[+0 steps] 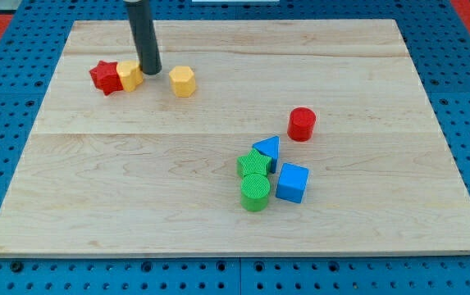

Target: Move the yellow hexagon to the bottom of the yellow heart

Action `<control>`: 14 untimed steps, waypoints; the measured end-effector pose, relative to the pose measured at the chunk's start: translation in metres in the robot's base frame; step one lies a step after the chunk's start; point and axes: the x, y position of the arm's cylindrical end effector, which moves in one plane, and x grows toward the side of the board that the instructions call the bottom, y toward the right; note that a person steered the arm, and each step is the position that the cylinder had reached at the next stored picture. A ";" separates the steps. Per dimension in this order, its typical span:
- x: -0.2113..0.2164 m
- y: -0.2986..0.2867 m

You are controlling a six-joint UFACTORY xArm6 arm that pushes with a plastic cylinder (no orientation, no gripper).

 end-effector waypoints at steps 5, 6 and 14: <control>0.050 0.110; 0.061 0.117; 0.144 0.050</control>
